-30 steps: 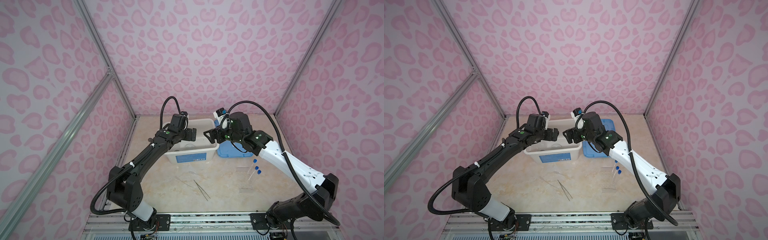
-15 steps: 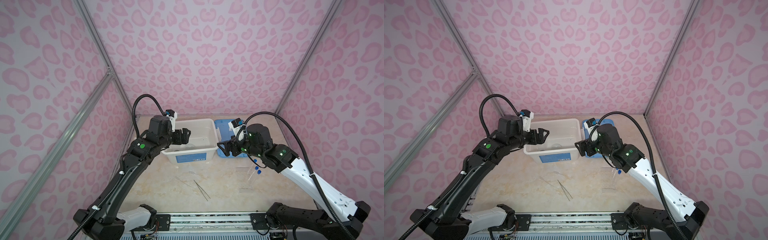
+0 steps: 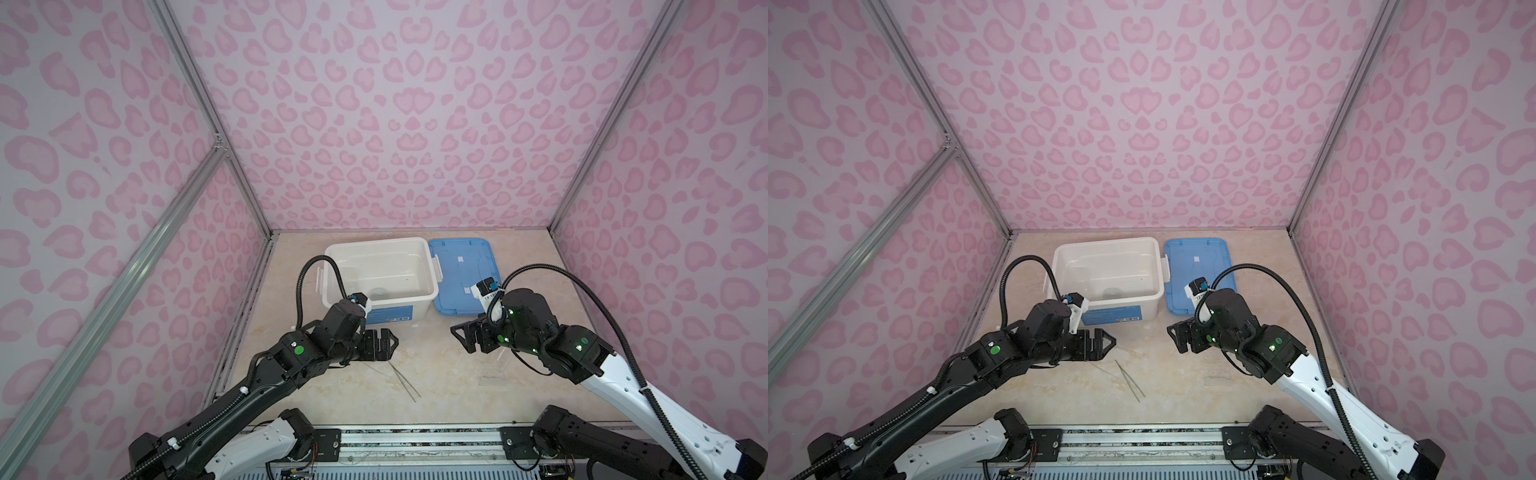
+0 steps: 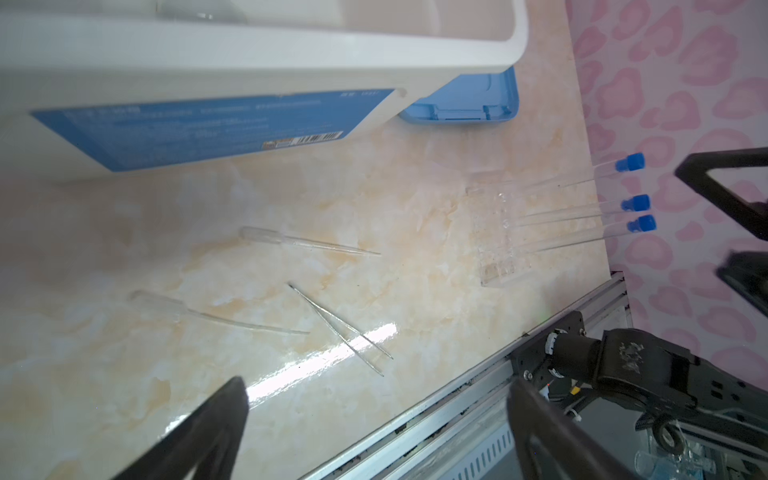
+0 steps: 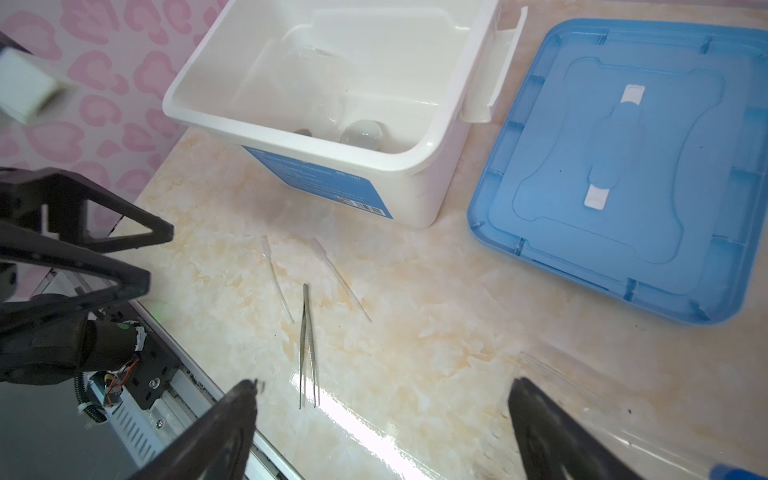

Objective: Organize the chemistry lab equipment
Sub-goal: 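Lift the left gripper toward the tweezers while right draws back, then lower the left gripper onto the metal tweezers and close on them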

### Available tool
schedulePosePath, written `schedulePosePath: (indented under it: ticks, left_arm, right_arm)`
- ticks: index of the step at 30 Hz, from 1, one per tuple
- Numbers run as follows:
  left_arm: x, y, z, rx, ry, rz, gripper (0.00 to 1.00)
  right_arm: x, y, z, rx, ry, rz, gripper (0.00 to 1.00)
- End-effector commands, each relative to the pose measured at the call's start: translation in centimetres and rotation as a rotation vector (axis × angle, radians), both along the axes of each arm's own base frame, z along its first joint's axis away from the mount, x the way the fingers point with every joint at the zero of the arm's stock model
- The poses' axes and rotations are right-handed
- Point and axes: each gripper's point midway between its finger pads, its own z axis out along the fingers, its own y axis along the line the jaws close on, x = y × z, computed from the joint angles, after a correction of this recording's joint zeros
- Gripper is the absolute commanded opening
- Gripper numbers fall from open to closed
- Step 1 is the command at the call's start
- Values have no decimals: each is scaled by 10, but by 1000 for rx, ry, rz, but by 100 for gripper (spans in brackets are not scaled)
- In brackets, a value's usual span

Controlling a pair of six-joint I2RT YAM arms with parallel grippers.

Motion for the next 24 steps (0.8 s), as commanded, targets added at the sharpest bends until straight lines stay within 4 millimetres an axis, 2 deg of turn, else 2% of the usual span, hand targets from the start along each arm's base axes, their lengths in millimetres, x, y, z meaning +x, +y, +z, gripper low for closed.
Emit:
schedulePosePath:
  ticks: [1, 4, 7, 11, 13, 16, 19, 24]
  left_arm:
    - [12, -5, 0, -75, -12, 180, 98]
    - [7, -17, -16, -92, 46, 227, 97]
    - [-1, -27, -37, -105, 113, 309, 85]
    - [-10, -28, -69, -137, 219, 479, 76]
    - [-13, -33, -76, -160, 235, 501, 73]
    - [-13, -37, -77, -112, 232, 511, 71]
    - [-19, -45, -91, -69, 303, 526, 62]
    - [-24, -61, -114, -33, 359, 524, 56]
  right_arm:
    - [0, 4, -1, 33, -3, -15, 95]
    - [-1, 4, -7, 28, 9, -19, 95]
    - [-2, 2, -13, 10, 9, -32, 95]
    - [-3, -1, -17, 15, 4, -50, 95]
    - [-4, -1, -19, 25, 2, -51, 95]
    - [-5, -2, -20, 28, 0, -51, 95]
    - [-4, -3, -19, 36, -9, -57, 95]
    - [-2, -4, -16, 43, -24, -64, 95]
